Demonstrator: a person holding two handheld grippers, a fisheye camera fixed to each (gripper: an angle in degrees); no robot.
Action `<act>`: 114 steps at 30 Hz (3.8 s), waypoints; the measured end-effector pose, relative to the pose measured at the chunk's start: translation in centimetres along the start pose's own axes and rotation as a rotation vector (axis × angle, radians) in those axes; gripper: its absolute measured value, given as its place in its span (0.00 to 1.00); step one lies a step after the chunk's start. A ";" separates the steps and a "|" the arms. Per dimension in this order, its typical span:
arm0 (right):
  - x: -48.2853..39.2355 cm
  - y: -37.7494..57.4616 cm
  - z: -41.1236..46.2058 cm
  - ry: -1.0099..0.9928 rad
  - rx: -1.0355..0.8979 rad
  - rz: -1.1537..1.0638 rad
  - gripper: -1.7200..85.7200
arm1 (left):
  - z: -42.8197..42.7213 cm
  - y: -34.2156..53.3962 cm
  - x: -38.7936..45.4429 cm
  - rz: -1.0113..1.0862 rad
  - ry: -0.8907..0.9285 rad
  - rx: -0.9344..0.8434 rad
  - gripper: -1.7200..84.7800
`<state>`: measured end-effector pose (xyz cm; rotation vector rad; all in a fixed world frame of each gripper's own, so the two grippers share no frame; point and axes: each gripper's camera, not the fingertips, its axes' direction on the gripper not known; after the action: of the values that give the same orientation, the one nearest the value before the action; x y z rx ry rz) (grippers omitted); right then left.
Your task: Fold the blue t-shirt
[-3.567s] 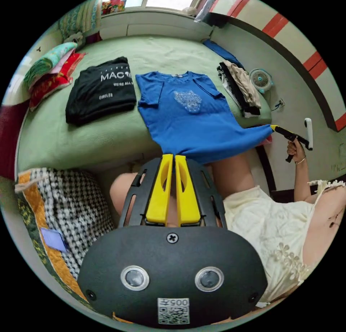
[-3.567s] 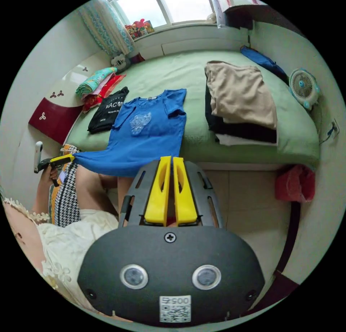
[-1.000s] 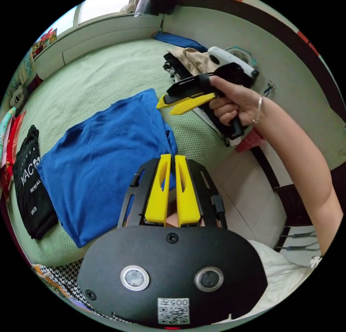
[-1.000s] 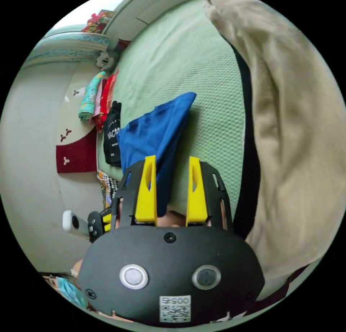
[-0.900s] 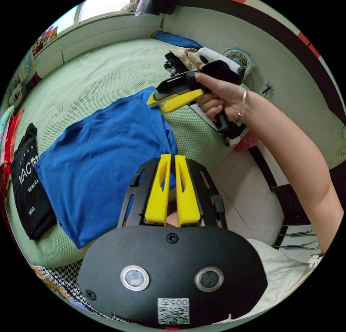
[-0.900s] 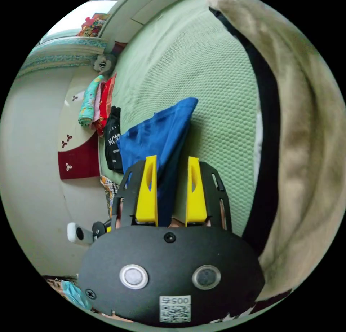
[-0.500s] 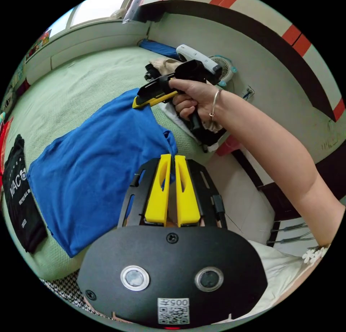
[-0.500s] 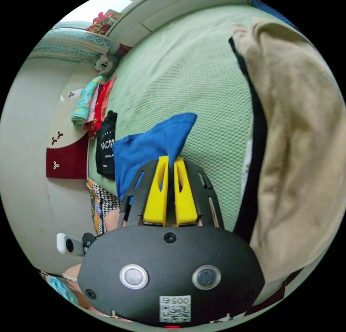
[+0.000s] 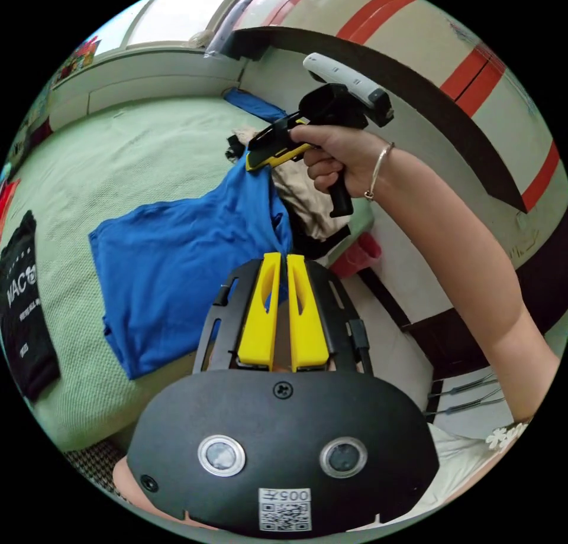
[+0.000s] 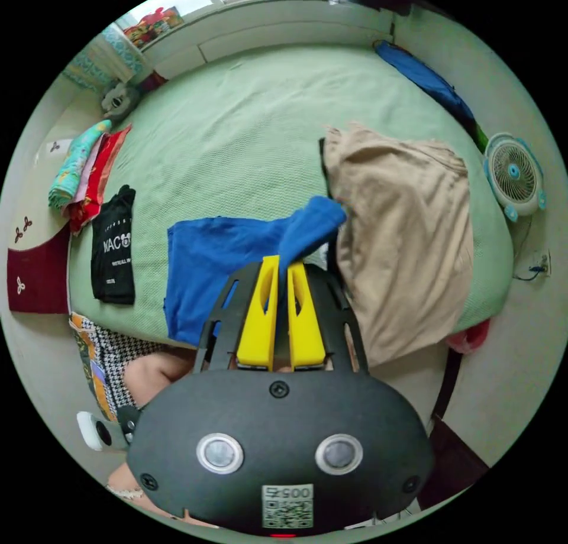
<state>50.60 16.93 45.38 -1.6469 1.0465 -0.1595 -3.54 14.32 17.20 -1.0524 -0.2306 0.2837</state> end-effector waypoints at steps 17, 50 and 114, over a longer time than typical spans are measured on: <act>-25.7 -4.2 9.3 0.033 -0.114 -0.271 0.09 | -3.3 9.9 -18.2 -0.417 -0.186 -0.126 0.11; -11.9 11.2 6.0 0.025 0.209 -0.370 0.04 | 2.8 4.8 -11.4 -0.349 -0.358 -0.246 0.10; 7.6 38.8 -16.5 0.025 0.338 -0.243 0.01 | 1.4 -4.0 16.9 -0.146 -0.377 0.000 0.01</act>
<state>24.34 0.39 15.83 -1.4590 0.7844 -0.4922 12.33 19.32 22.29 -0.9706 -0.6439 0.3486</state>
